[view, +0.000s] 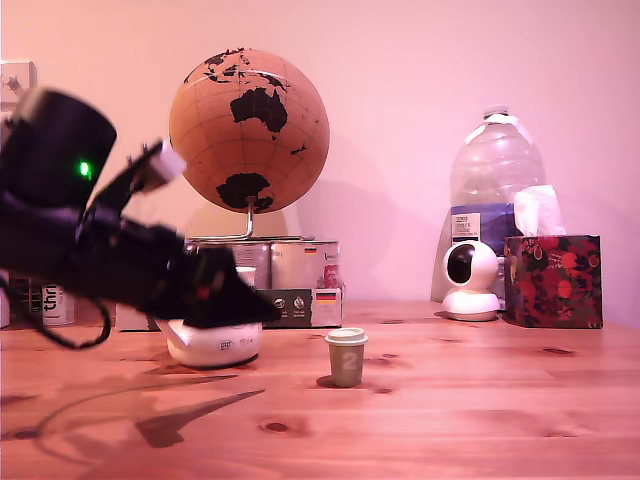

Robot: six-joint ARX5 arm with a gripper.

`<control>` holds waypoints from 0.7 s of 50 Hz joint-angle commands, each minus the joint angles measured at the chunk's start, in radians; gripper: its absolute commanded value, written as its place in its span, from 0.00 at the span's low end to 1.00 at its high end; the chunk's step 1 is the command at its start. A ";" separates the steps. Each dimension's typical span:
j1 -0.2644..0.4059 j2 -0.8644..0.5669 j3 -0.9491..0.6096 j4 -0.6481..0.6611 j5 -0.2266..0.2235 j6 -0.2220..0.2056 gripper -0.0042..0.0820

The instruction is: Pick up the coffee capsules from the table one by one and drop them inside the nearest coffee cup

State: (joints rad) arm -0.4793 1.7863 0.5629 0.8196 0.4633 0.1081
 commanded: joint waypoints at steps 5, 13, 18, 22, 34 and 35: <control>-0.043 0.005 -0.005 -0.013 0.001 0.006 0.59; -0.085 0.005 -0.005 -0.011 -0.008 0.028 0.59; -0.106 0.005 -0.005 -0.011 -0.042 0.006 0.59; -0.116 0.005 -0.005 -0.011 -0.065 -0.026 0.59; -0.139 0.005 -0.005 -0.011 -0.153 -0.109 0.59; -0.139 0.005 -0.005 -0.011 -0.157 -0.114 0.59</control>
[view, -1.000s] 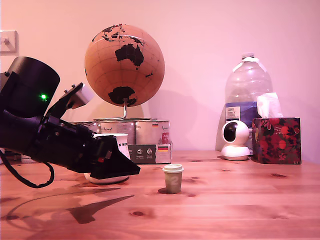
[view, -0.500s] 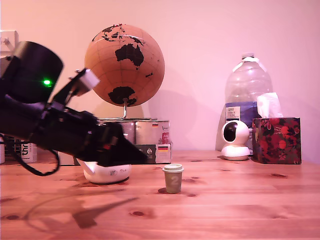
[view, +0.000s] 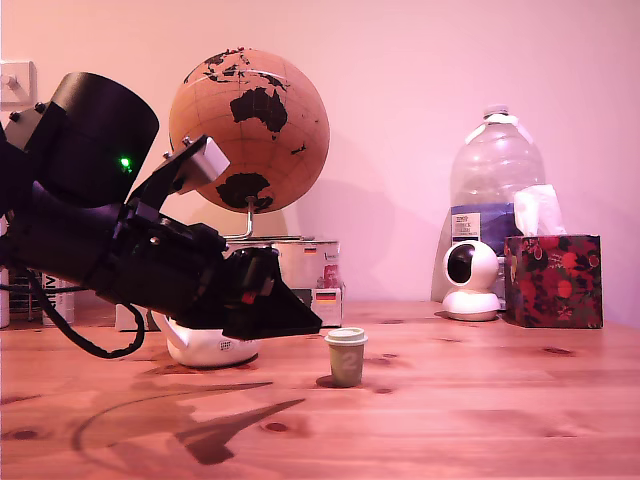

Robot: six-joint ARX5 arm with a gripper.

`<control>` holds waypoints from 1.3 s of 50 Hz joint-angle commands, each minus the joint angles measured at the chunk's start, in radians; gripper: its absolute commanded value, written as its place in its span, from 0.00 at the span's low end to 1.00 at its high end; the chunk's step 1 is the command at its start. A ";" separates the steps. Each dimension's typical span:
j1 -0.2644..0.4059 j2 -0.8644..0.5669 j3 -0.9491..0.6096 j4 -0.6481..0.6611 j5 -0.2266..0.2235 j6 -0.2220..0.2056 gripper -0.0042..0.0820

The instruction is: Pick up the coffee capsules from the table one by one and drop them inside the nearest coffee cup

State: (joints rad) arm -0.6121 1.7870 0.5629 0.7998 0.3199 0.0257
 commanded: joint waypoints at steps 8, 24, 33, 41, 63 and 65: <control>-0.014 0.004 -0.005 0.007 -0.037 -0.053 0.59; -0.041 0.004 -0.005 0.005 -0.037 -0.053 0.59; -0.045 0.004 -0.003 -0.031 -0.080 -0.043 0.74; -0.045 0.004 -0.003 -0.074 -0.077 -0.044 0.74; -0.045 0.006 0.027 -0.066 -0.066 -0.018 0.74; -0.045 0.007 0.029 -0.065 -0.066 -0.018 0.74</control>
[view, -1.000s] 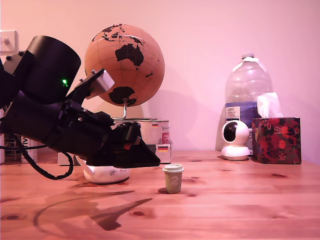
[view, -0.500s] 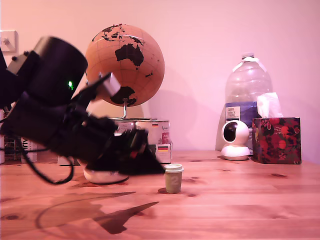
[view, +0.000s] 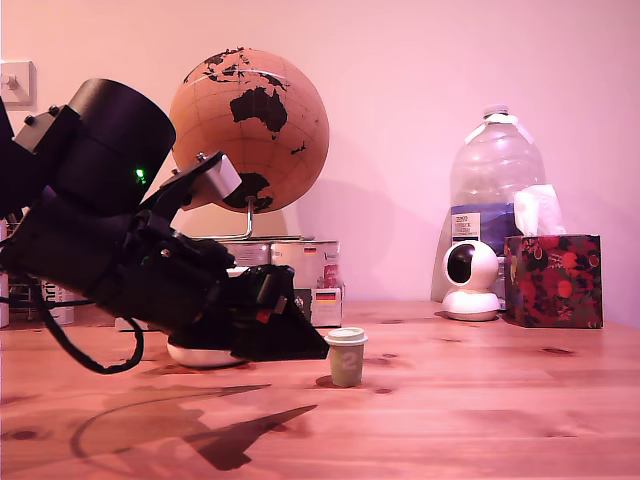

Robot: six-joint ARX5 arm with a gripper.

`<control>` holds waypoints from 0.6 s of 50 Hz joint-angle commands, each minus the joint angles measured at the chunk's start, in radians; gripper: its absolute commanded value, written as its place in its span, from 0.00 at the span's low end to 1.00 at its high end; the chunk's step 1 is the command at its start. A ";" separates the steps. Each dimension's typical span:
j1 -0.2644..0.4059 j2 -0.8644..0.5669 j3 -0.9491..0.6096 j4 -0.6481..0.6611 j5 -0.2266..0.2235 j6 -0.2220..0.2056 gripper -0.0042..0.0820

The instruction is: Pick up the coffee capsules from the table one by one and drop them inside the nearest coffee cup

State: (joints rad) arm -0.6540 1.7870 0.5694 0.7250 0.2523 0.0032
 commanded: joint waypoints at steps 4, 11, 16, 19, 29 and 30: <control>-0.003 0.013 0.027 0.009 0.001 0.005 0.74; -0.003 0.042 0.035 0.009 0.002 0.004 0.74; -0.006 0.069 0.048 0.010 0.001 0.004 0.74; -0.010 0.084 0.058 0.009 0.001 0.004 0.74; -0.027 0.130 0.109 0.009 0.001 0.004 0.74; -0.028 0.135 0.116 0.008 0.001 0.003 0.74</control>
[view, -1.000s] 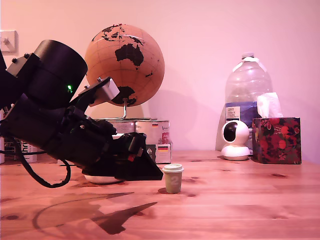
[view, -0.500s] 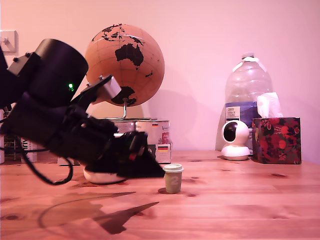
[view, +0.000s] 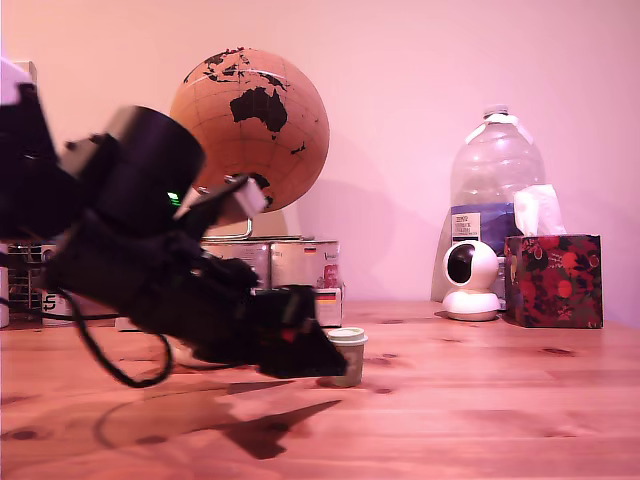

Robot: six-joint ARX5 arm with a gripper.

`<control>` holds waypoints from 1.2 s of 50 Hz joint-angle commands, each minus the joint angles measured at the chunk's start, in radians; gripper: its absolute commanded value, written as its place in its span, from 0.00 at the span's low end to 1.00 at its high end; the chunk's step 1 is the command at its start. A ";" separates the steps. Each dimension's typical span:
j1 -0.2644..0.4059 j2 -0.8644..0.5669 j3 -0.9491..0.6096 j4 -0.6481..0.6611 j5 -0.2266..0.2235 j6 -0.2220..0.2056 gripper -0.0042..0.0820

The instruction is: Pick up the coffee capsules from the table one by one and drop them inside the nearest coffee cup

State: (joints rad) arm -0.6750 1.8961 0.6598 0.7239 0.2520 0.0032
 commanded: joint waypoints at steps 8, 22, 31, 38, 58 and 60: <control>-0.022 0.065 0.070 0.008 0.001 -0.003 0.74; -0.030 0.124 0.135 -0.018 0.001 -0.003 0.74; -0.032 0.127 0.155 -0.021 0.001 -0.003 0.74; -0.032 0.128 0.163 -0.037 0.000 -0.003 0.71; -0.032 0.128 0.165 -0.081 -0.019 0.005 0.37; -0.032 0.128 0.165 -0.080 -0.019 0.005 0.35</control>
State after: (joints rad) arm -0.7029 2.0056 0.8227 0.6350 0.2337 0.0032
